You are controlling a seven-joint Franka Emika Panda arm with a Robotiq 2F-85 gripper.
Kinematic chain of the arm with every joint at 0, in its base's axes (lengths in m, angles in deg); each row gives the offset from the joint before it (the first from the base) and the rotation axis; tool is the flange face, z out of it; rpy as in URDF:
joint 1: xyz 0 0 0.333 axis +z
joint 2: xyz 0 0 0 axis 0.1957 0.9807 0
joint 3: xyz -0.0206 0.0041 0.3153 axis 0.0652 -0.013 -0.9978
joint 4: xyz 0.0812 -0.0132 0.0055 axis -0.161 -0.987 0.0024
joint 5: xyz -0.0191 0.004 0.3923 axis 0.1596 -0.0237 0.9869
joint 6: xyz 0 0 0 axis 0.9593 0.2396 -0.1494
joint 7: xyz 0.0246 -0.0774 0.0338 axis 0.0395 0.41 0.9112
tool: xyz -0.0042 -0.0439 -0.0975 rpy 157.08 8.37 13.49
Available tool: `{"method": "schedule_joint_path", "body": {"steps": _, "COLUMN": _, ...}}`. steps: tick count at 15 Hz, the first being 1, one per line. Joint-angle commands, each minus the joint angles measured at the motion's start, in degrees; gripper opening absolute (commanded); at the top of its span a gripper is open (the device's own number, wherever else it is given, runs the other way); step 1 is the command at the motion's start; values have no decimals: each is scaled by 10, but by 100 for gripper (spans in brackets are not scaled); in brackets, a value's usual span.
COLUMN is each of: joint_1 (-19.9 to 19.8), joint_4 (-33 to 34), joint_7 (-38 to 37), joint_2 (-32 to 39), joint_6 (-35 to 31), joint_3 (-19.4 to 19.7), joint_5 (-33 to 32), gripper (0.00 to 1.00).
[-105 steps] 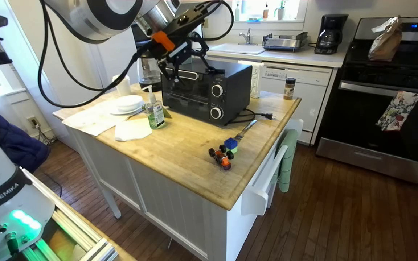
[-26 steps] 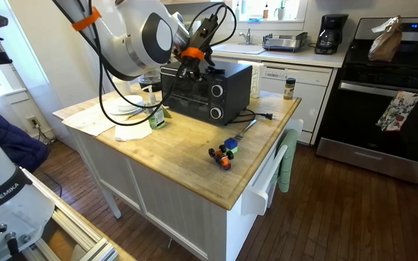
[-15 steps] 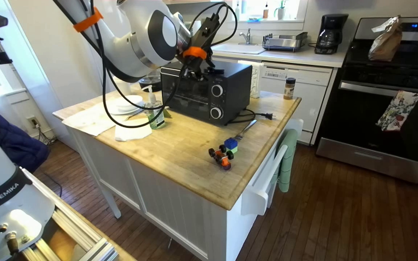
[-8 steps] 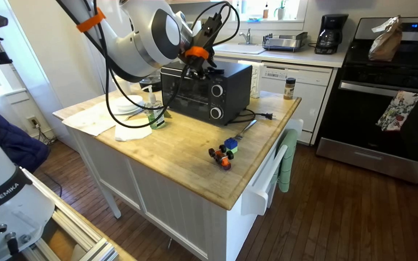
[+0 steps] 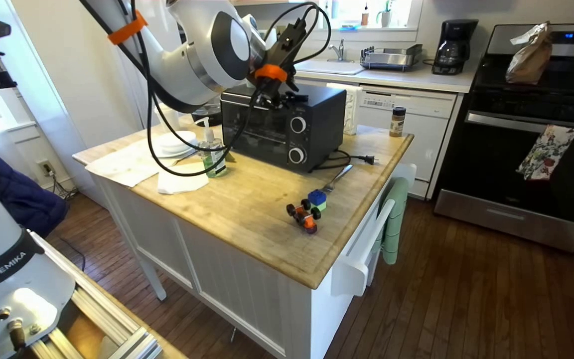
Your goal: Clip the clipper onto the oven handle
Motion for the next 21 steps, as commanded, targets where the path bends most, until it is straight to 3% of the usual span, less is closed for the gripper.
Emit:
{"method": "schedule_joint_path", "body": {"steps": 1, "joint_1": -21, "joint_4": 20, "joint_7": -33, "joint_2": 9, "joint_6": -10, "joint_3": -14, "joint_5": -31, "gripper": 83}}
{"method": "schedule_joint_path", "body": {"steps": 4, "joint_1": -28, "joint_4": 19, "joint_7": -42, "joint_2": 8, "joint_6": -8, "joint_3": -21, "joint_5": -48, "gripper": 85}}
{"method": "schedule_joint_path", "body": {"steps": 6, "joint_1": -33, "joint_4": 19, "joint_7": -47, "joint_2": 8, "joint_6": -8, "joint_3": -25, "joint_5": -62, "gripper": 76}}
{"method": "schedule_joint_path", "body": {"steps": 21, "joint_1": -76, "joint_4": 43, "joint_7": -121, "joint_2": 15, "joint_6": -27, "joint_3": -36, "joint_5": -198, "gripper": 66}}
